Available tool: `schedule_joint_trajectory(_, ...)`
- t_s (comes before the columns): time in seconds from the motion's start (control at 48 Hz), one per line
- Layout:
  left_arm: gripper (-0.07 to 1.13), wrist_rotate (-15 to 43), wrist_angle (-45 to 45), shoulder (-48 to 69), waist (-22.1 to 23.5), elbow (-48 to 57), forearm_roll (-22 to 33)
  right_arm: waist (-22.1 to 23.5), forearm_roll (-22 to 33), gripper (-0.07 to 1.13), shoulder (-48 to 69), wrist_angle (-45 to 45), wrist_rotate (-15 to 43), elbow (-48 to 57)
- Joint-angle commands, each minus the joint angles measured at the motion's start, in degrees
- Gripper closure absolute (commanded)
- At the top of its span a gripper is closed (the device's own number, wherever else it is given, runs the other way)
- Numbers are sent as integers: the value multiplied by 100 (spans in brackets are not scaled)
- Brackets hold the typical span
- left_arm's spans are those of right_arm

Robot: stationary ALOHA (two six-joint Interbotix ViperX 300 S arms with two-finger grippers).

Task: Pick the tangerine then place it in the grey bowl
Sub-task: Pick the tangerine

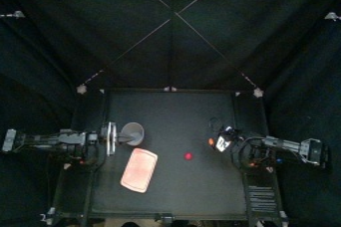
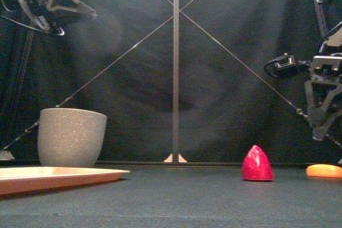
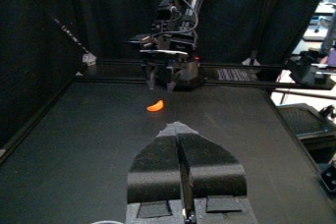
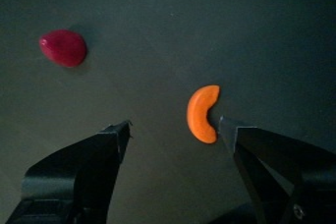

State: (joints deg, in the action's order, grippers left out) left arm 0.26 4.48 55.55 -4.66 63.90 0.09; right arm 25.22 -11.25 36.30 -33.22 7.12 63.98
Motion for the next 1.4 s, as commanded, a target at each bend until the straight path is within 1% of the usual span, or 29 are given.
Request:
schedule_joint_trajectory(0.021, 99, 0, 97, -18, -18, -35, -18, 62, 18, 1, -211, 18, 9, -53)
schedule_joint_trajectory(0.333, 99, 0, 97, -18, -18, 26, -9, 62, 35, 1, -1160, 62, 0, -158)
schedule_joint_trajectory(0.542, 99, 0, 97, -9, -9, 35, -18, 62, 141, 2, -1837, 343, 0, -229)
schedule_joint_trajectory(0.729, 99, -9, 97, -9, -9, 70, -9, 97, 255, 3, -2136, 668, 0, -264)
schedule_joint_trajectory(0.917, 99, -9, 97, 0, -9, 105, 9, 211, 229, 4, -2232, 800, 9, -281)
schedule_joint_trajectory(1.021, 99, -9, 97, 9, 0, 123, 9, 220, 202, 10, -2232, 800, 18, -264)
schedule_joint_trajectory(1.25, 99, -26, 97, 114, 0, 167, 18, 176, 132, 35, -2232, 729, 9, -281)
schedule_joint_trajectory(1.333, 99, -26, 97, 149, 0, 185, 18, 141, 123, 40, -2206, 659, 9, -299)
schedule_joint_trajectory(1.396, 99, -26, 97, 158, 0, 193, 18, 105, 123, 42, -2162, 589, 18, -334)
